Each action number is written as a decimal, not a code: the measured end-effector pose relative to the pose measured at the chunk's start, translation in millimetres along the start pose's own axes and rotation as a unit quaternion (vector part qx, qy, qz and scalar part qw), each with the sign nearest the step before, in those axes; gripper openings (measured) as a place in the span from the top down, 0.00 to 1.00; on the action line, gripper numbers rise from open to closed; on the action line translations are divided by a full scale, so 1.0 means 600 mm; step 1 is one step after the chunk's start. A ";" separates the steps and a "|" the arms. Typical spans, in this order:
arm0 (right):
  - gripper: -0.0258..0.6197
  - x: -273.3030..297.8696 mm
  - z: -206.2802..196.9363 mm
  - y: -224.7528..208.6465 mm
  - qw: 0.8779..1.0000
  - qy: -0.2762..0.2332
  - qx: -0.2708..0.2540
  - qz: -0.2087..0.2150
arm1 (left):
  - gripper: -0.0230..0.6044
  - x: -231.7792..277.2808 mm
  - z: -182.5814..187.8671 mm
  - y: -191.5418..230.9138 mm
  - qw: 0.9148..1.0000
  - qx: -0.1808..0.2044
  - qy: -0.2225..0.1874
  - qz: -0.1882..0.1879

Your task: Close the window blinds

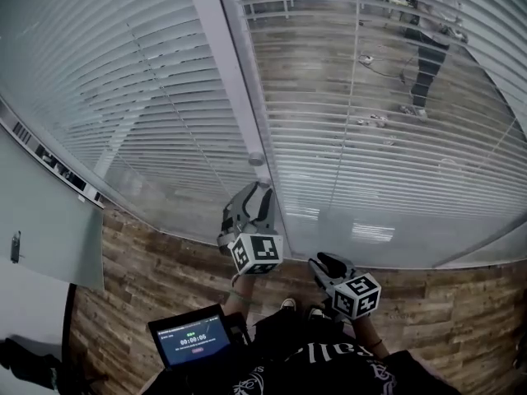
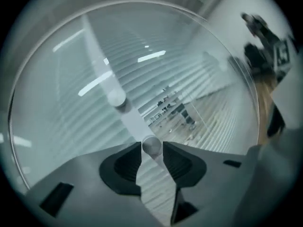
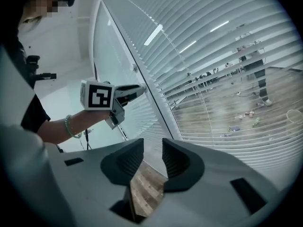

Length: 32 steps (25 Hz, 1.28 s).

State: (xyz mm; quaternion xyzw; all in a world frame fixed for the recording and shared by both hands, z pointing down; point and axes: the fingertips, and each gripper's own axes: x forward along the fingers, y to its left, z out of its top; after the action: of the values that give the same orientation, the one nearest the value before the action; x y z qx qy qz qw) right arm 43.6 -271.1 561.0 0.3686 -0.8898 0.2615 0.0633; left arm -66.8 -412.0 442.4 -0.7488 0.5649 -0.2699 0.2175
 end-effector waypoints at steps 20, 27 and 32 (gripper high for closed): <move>0.75 0.008 -0.035 0.018 1.000 0.025 -0.007 0.008 | 0.76 0.007 0.000 0.023 0.860 -0.496 -0.090 -0.081; 0.75 0.010 -0.030 0.003 1.000 0.019 0.004 -0.002 | 0.75 0.007 0.015 -0.009 0.986 0.164 0.009 -0.020; 0.75 0.013 -0.032 0.005 1.000 0.020 0.005 -0.001 | 0.75 0.015 0.007 0.003 0.999 0.010 -0.017 -0.047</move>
State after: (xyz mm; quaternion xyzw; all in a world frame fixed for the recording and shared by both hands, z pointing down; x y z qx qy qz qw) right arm 34.3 -264.4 578.7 0.3643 -0.8867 0.2735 0.0790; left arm -63.1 -421.2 439.4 -0.7768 0.5227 -0.2727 0.2212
